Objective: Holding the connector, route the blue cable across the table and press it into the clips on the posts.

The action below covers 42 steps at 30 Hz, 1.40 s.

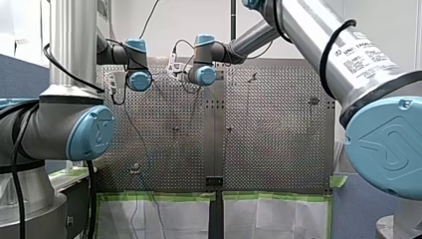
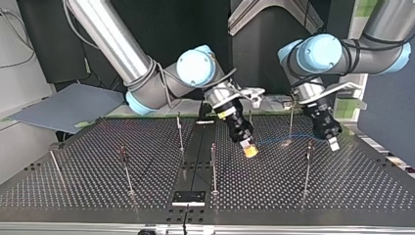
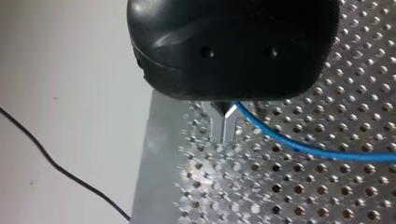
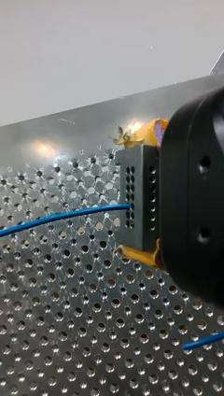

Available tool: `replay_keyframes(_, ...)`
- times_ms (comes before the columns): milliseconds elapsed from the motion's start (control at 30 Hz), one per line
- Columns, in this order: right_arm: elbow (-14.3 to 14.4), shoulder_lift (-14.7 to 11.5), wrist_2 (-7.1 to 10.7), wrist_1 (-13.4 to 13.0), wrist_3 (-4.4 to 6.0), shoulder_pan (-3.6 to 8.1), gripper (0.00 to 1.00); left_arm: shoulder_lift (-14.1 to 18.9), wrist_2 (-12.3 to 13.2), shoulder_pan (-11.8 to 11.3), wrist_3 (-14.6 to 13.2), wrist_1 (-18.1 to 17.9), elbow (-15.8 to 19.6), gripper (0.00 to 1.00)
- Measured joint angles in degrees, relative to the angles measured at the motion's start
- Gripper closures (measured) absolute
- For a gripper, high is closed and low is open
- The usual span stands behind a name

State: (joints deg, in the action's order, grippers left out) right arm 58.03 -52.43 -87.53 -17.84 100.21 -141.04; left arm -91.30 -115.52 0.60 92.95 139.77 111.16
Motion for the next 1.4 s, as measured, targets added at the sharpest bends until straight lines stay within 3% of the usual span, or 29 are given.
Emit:
replay_keyframes(367,-2.3,0.9,-0.11,0.4,0.0,0.49,1.0,-1.2,3.5,-2.4,1.9,-0.5,-1.9,1.0)
replay_keyframes(867,-2.6,1.1,-0.12,0.4,0.0,1.29,1.0,-3.5,7.8,-4.2,3.9,-2.0,-2.6,1.0)
replay_keyframes(1067,-2.6,1.4,-0.15,0.4,0.0,1.85,1.0,-5.9,10.2,-4.5,4.5,-2.2,-3.0,1.0)
replay_keyframes(1400,-3.0,1.6,-0.3,0.5,0.0,2.74,1.0,-9.1,11.3,-5.2,5.6,-3.8,-3.8,1.0)
